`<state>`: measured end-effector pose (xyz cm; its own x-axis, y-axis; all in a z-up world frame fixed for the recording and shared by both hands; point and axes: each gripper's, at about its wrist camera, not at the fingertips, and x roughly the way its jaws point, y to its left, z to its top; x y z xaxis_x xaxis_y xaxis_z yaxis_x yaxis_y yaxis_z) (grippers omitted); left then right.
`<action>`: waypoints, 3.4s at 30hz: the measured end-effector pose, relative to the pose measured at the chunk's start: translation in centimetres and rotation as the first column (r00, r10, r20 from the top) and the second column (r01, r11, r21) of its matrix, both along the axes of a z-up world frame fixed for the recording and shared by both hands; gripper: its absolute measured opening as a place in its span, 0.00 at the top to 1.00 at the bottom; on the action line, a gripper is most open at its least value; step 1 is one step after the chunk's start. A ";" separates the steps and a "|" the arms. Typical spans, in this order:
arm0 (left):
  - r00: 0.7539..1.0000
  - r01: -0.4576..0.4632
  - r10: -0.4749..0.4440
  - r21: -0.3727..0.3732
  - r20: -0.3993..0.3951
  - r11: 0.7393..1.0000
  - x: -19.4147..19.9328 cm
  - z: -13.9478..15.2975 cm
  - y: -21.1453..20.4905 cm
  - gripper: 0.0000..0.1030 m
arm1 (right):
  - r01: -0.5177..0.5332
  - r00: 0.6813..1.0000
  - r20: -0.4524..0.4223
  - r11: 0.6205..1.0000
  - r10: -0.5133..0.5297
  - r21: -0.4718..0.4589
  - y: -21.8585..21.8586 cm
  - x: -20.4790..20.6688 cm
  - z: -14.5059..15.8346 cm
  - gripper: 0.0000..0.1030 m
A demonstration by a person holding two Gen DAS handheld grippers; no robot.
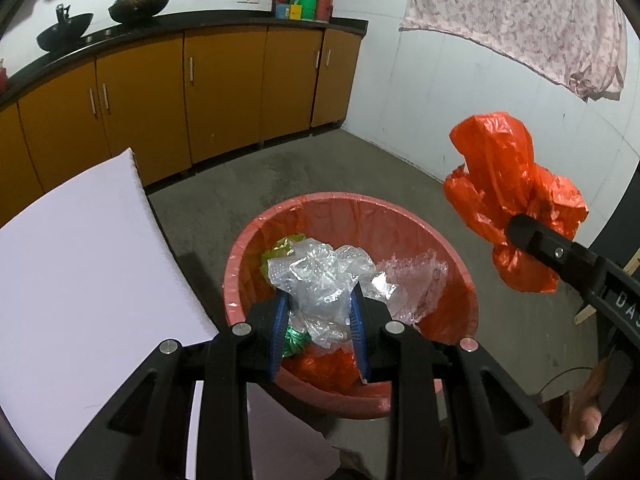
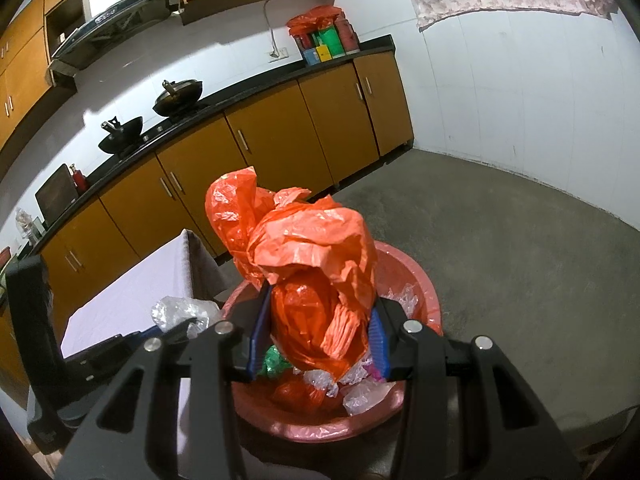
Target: Collect trash
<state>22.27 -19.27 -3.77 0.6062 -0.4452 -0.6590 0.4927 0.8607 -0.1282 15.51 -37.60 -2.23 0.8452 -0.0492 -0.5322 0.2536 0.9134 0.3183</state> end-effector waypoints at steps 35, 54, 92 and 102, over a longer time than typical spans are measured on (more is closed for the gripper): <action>0.966 -0.181 0.187 -0.050 0.178 0.982 -6.1 2.7 8.7 0.02 | 0.150 0.981 0.160 0.948 -0.108 -0.282 4.5 -6.9 2.6 0.04; 0.829 -0.462 0.450 -0.048 0.332 0.886 -17.5 4.4 18.3 0.02 | 0.094 0.985 0.169 0.927 -0.033 -0.364 14.1 -15.2 4.4 0.04; 0.794 -0.467 0.464 -0.093 0.392 0.879 -22.9 3.7 19.4 0.02 | 0.050 0.976 0.213 0.924 0.034 -0.379 17.8 -20.6 3.7 0.04; 0.787 -0.473 0.472 -0.103 0.396 0.875 -23.2 4.1 19.8 0.02 | 0.051 0.976 0.214 0.926 0.033 -0.374 17.8 -20.8 3.8 0.04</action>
